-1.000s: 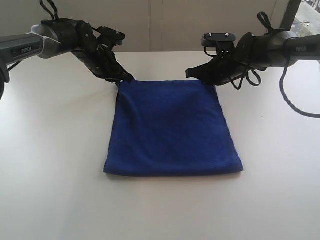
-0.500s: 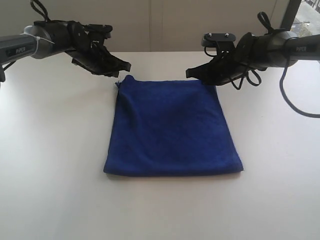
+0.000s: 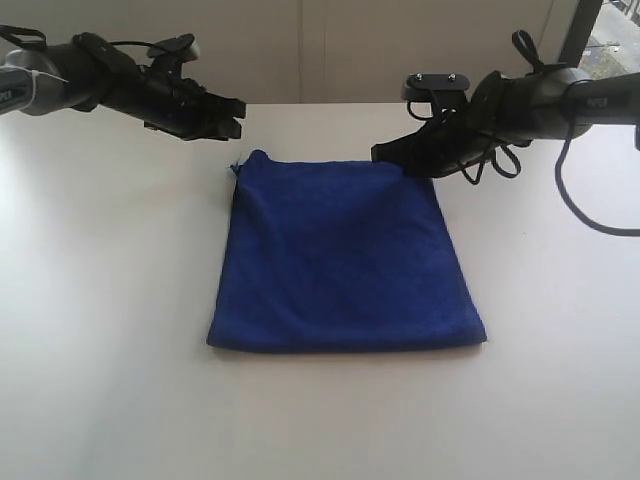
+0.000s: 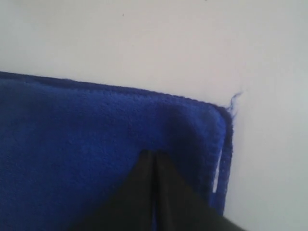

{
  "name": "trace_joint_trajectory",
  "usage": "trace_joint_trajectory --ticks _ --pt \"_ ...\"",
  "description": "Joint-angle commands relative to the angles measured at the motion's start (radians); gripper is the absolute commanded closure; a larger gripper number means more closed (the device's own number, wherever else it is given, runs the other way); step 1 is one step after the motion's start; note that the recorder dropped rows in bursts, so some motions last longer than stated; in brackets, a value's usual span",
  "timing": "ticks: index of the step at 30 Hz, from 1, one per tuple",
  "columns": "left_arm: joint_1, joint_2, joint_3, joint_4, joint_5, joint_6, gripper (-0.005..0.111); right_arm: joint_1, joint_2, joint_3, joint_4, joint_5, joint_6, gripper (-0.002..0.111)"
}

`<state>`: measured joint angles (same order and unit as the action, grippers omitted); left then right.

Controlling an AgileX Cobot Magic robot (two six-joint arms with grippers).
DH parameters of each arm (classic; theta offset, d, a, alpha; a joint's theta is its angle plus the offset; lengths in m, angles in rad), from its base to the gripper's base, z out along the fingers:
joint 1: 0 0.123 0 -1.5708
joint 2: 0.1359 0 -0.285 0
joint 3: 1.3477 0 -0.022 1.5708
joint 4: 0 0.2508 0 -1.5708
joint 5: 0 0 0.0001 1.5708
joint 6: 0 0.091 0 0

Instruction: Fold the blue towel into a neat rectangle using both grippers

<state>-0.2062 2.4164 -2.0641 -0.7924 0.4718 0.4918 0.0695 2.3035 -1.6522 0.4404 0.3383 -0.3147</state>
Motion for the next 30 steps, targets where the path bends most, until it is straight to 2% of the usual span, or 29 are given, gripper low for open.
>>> trace_joint_trajectory --ticks 1,5,10,20,25,30 --pt "0.026 0.027 -0.007 -0.139 0.062 0.06 0.078 -0.001 0.012 0.002 -0.008 0.011 0.002 0.108" --pt "0.045 0.046 -0.035 -0.224 0.107 0.109 0.078 -0.001 0.012 0.002 -0.008 0.004 0.002 0.108" --pt "0.045 0.086 -0.078 -0.241 0.129 0.11 0.078 -0.001 0.012 0.002 -0.008 0.006 0.002 0.108" --pt "0.045 0.098 -0.078 -0.254 0.125 0.11 0.078 -0.001 0.012 0.002 -0.008 0.004 0.002 0.108" --pt "0.042 0.12 -0.078 -0.269 0.139 0.11 0.062 -0.001 0.012 0.002 -0.008 0.004 0.002 0.108" --pt "0.042 0.124 -0.078 -0.276 0.141 0.113 0.061 -0.001 0.012 0.002 -0.008 0.004 0.002 0.108"
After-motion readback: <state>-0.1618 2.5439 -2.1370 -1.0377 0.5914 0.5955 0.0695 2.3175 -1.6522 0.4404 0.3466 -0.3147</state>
